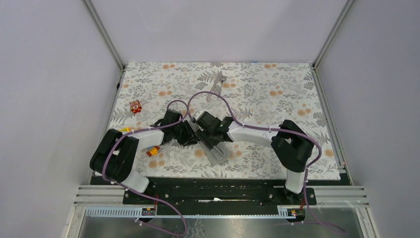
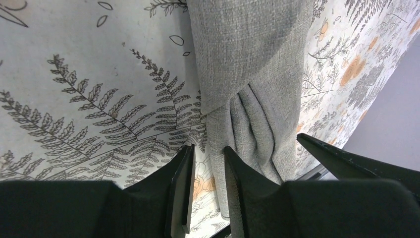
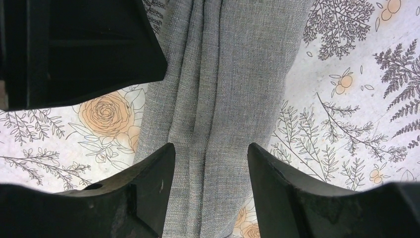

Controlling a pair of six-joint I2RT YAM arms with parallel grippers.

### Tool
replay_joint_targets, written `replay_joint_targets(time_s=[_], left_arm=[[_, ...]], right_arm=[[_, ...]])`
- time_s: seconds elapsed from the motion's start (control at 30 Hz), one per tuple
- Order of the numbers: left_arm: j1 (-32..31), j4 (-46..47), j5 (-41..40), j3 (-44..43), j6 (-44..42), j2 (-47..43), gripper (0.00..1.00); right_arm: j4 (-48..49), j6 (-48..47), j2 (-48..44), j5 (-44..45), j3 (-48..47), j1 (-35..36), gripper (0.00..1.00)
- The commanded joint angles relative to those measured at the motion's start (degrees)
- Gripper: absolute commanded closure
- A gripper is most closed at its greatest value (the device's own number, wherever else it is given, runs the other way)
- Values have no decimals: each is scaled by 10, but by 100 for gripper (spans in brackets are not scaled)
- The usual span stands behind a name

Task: Fold the napkin into a case and place the utensils inside
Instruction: Stuff the top corner of the smaller-rectangle-folded napkin into the folded napkin.

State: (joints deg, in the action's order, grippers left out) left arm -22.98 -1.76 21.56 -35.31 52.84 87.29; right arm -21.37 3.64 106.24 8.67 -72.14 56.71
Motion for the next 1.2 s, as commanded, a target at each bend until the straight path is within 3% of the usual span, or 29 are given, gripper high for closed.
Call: replay_joint_targets(time_s=[0.0, 0.13, 0.47, 0.73, 1.0, 1.17], left_arm=[[0, 43, 6, 9, 7, 12, 68], [0, 50, 5, 10, 5, 20, 67], [0, 62, 0, 22, 8, 29, 85], [0, 63, 1, 26, 14, 26, 88], [0, 64, -2, 27, 21, 25, 88], [0, 67, -2, 29, 22, 24, 88]], right_arm=[[2, 3, 6, 28, -22, 9, 37], [13, 16, 13, 17, -24, 10, 35], [33, 44, 26, 44, -17, 24, 36], [51, 57, 37, 80, -5, 35, 40], [68, 75, 49, 103, -4, 53, 39], [76, 84, 64, 143, 4, 56, 50]])
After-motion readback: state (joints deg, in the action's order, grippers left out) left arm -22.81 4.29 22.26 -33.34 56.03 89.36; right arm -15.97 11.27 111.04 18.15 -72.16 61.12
